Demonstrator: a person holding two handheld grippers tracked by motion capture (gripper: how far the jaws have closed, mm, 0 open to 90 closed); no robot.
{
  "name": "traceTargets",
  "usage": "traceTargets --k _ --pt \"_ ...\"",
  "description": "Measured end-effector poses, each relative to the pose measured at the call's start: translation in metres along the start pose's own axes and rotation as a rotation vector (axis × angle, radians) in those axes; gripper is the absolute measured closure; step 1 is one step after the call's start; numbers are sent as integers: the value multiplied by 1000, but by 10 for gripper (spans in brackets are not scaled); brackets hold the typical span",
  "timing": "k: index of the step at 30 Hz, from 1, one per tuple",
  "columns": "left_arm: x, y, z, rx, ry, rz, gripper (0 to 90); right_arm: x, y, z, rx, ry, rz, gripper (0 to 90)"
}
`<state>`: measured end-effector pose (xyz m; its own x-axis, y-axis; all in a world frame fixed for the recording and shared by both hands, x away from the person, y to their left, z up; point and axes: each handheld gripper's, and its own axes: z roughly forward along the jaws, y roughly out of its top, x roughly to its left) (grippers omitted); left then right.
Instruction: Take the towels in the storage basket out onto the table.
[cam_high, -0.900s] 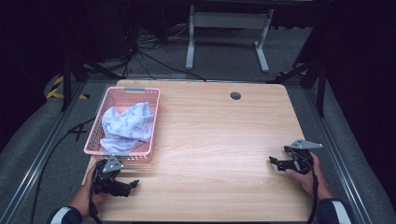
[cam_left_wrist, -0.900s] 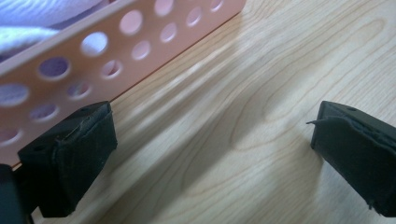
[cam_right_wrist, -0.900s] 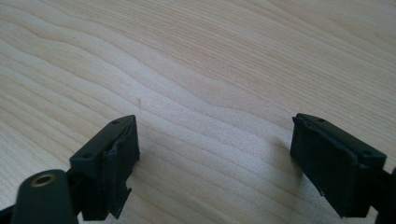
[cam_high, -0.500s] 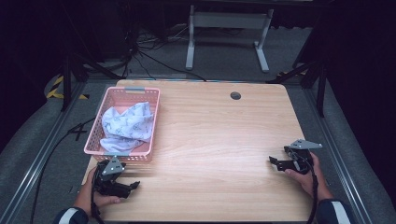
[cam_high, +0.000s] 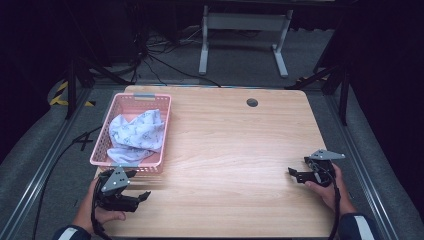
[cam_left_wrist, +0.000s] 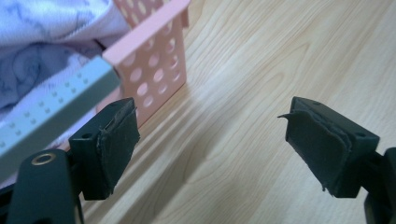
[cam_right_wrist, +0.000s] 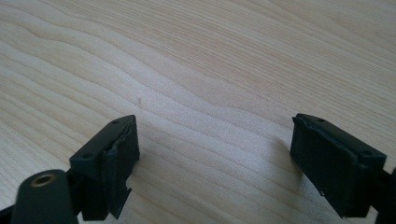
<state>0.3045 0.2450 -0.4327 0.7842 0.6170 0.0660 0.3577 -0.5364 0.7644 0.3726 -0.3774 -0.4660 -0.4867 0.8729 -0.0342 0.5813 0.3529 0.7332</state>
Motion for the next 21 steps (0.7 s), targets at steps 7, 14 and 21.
traceTargets --k 7,14,21 --pt "4 18 -21 -61 43 6 174 0 0 0 0 -1 0 163" --pt "31 53 -18 -62 84 18 156 1 1 0 1 4 -5 169" --pt "71 85 4 30 108 4 157 1 0 0 1 7 -7 169"
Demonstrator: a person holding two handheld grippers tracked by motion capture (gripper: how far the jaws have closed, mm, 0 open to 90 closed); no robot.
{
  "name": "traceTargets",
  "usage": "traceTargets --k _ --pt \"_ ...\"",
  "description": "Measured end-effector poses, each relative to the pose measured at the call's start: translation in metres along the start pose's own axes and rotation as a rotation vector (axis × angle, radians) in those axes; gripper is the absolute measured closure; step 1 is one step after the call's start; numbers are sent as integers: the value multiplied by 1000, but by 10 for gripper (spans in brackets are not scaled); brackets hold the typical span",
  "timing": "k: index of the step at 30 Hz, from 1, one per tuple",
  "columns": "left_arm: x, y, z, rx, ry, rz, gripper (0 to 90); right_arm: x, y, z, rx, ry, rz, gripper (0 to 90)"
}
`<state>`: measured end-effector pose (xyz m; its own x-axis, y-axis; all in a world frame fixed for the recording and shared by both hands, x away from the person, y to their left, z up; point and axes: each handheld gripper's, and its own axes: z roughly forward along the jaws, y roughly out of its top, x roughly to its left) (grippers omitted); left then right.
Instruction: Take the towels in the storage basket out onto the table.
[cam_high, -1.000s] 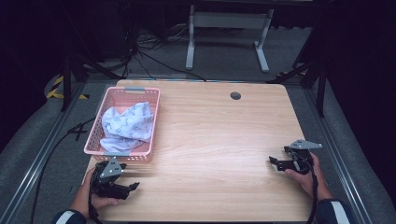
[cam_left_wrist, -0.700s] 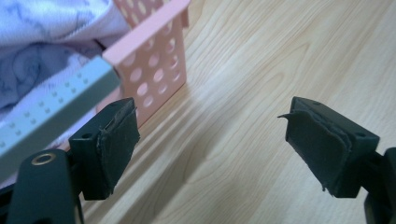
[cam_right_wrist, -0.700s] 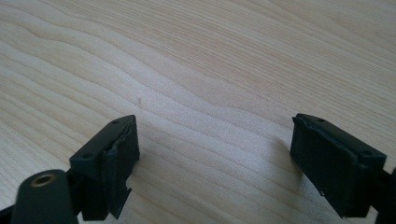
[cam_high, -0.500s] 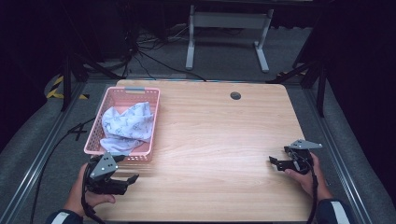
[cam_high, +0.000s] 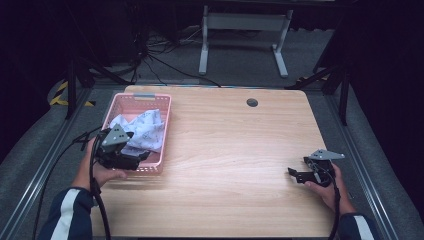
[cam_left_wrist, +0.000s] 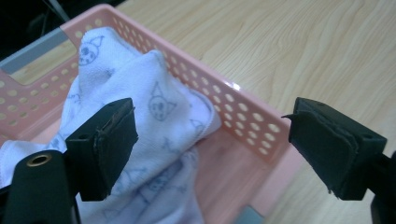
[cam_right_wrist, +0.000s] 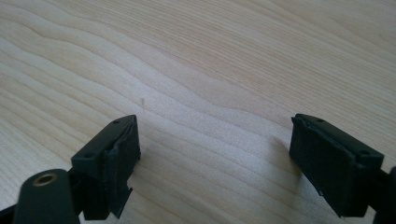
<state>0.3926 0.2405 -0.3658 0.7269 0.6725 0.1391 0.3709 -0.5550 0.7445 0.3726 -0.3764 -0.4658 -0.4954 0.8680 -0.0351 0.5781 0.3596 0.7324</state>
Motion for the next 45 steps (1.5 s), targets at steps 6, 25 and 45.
traceTargets --k 6,25,45 --pt "31 13 25 128 61 -17 156 0 0 0 -1 2 0 169" --pt "62 -5 118 476 -27 -119 0 1 -1 0 -8 12 -13 167" --pt "64 3 121 552 -19 -155 223 2 0 1 -9 22 -22 165"
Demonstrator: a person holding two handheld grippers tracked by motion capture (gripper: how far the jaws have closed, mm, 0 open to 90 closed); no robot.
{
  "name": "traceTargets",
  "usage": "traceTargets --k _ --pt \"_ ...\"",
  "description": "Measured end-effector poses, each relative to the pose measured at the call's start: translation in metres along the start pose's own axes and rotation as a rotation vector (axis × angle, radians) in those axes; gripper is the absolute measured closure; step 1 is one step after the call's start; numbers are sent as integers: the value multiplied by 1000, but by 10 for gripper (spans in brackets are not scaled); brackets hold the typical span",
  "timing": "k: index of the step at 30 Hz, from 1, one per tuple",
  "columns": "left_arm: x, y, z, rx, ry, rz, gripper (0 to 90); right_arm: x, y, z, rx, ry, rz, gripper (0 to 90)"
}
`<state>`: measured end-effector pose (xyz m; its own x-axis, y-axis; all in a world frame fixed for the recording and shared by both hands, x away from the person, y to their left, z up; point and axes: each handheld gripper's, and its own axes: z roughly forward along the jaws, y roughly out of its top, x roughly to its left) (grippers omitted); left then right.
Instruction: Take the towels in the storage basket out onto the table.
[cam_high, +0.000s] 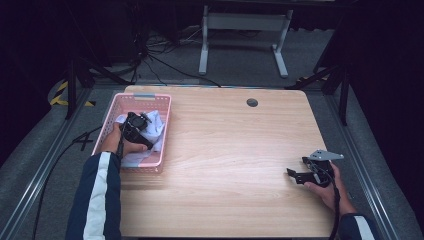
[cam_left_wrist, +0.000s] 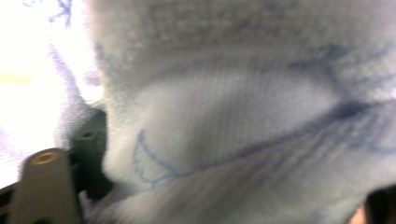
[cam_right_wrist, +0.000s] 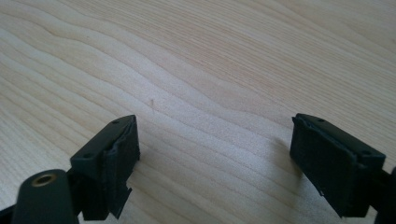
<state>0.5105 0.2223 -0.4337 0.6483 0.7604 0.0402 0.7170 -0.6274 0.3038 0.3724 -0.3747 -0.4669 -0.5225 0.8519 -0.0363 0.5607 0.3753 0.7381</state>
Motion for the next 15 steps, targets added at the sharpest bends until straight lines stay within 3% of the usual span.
traceTargets --k 3,8,12,15 --pt "0 -1 -1 -13 6 -6 338 0 0 0 2 1 -1 165" --pt "-4 -1 -5 -24 47 14 434 0 0 0 0 2 -1 165" --pt "-7 -5 -7 -46 70 -7 496 0 0 0 1 3 -2 165" --pt "-11 -4 -11 -46 121 19 526 0 0 -1 -1 6 1 165"
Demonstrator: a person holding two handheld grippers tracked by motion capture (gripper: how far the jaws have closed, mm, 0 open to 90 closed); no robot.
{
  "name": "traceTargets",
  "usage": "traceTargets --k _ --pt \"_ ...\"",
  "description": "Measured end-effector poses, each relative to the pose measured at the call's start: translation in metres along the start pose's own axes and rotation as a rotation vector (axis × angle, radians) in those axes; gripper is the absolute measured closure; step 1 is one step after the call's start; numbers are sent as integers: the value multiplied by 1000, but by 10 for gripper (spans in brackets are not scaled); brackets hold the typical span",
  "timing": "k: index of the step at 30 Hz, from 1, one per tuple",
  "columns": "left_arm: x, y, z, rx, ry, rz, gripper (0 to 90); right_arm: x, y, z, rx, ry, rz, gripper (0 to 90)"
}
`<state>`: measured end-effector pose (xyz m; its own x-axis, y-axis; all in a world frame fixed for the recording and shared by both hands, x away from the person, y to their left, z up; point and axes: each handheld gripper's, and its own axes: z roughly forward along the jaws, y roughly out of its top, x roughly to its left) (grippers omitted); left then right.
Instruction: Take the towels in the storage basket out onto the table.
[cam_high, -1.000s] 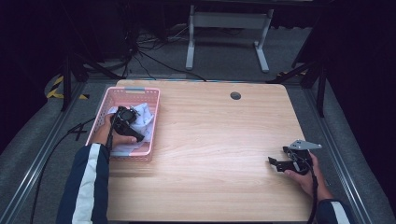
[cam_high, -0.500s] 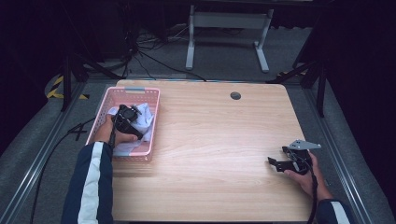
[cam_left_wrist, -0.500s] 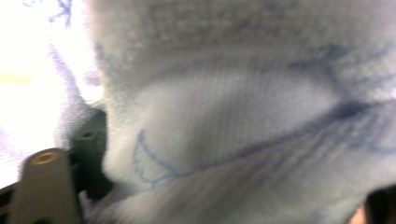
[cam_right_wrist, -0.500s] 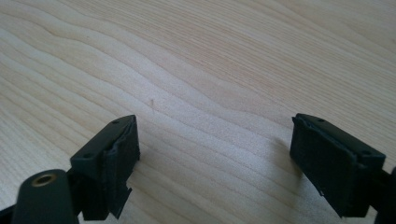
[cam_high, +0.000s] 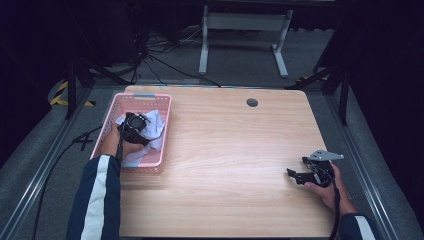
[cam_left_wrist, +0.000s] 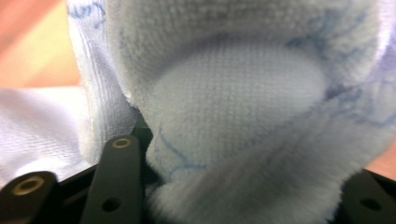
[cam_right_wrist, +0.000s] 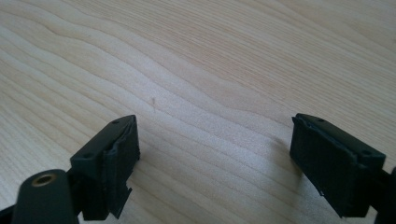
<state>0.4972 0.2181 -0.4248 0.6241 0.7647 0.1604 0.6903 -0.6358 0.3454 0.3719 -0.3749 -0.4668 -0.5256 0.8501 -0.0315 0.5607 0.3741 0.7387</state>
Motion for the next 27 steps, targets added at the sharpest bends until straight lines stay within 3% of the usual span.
traceTargets --k 1,3,5,10,11,13,14,17,20,23,27 --pt "-2 0 -2 -7 38 7 532 0 0 0 0 0 0 165" --pt "-2 0 -7 -30 69 -2 540 0 0 0 0 0 0 165" --pt "0 -3 -16 -97 91 -19 545 0 0 0 0 0 0 166" --pt "6 -10 -42 -206 146 -55 549 0 0 0 1 0 1 165" --pt "8 -12 -53 -251 153 -66 550 0 0 0 1 -1 1 165" --pt "10 -15 -68 -306 137 -84 551 0 0 0 1 -1 1 165" --pt "9 -16 -75 -334 155 -94 552 0 0 0 1 -1 2 165" --pt "9 -17 -98 -388 176 -94 552 0 0 0 1 -1 1 165" --pt "8 -17 -115 -436 163 -98 552 0 0 0 1 0 0 165" --pt "1 -10 -133 -482 158 -78 552 0 0 0 1 1 0 165" --pt "-9 -1 -151 -530 115 -57 551 0 0 0 1 -1 0 165"
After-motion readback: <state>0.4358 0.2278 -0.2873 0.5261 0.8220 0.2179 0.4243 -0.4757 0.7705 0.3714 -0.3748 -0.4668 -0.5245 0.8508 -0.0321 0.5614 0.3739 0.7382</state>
